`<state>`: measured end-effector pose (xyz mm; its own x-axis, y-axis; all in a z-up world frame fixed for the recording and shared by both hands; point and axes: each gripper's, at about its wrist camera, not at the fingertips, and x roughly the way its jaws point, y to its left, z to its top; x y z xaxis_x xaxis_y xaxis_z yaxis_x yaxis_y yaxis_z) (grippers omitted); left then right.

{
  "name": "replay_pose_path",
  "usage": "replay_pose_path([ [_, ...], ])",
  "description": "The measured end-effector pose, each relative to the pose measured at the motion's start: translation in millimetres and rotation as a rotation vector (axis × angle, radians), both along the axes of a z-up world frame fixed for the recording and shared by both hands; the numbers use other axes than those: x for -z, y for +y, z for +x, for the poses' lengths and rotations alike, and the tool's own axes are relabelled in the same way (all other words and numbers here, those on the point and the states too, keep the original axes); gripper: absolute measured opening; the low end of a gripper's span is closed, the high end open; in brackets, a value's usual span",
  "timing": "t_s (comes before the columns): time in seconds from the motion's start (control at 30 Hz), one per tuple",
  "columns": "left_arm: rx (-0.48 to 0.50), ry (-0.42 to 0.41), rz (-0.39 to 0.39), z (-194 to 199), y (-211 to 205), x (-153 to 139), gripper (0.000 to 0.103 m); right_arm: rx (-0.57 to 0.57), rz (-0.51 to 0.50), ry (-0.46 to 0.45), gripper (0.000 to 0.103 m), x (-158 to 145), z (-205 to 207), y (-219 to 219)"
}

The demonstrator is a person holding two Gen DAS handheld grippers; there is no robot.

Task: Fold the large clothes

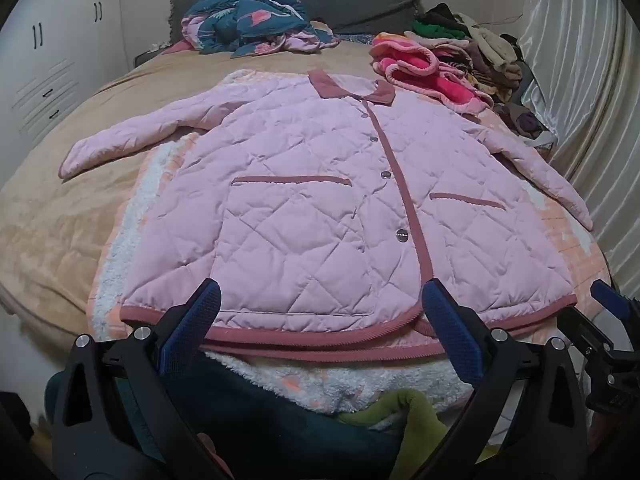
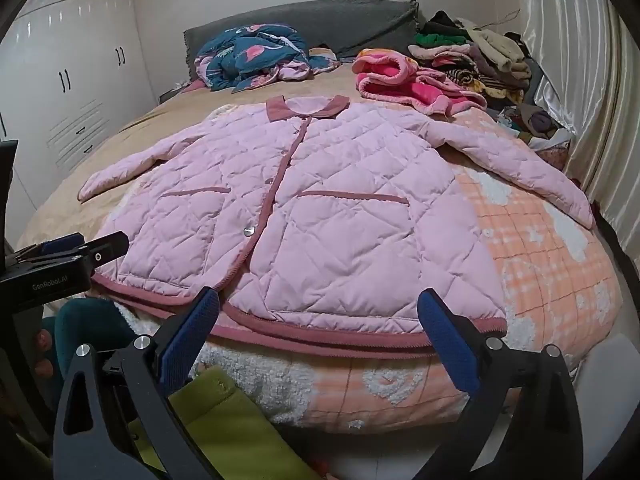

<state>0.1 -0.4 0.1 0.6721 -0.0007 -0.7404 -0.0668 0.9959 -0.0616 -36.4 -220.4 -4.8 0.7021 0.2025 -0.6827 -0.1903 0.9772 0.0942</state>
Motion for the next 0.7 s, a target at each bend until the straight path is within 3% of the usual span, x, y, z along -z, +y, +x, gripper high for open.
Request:
replay_pose_path([
  [0.7,0.002,-0.014,-0.015,1.5,0.5,-4.4,0.094,0.002,0.0,-0.029,0.099,-6.9,-6.0,2.9],
])
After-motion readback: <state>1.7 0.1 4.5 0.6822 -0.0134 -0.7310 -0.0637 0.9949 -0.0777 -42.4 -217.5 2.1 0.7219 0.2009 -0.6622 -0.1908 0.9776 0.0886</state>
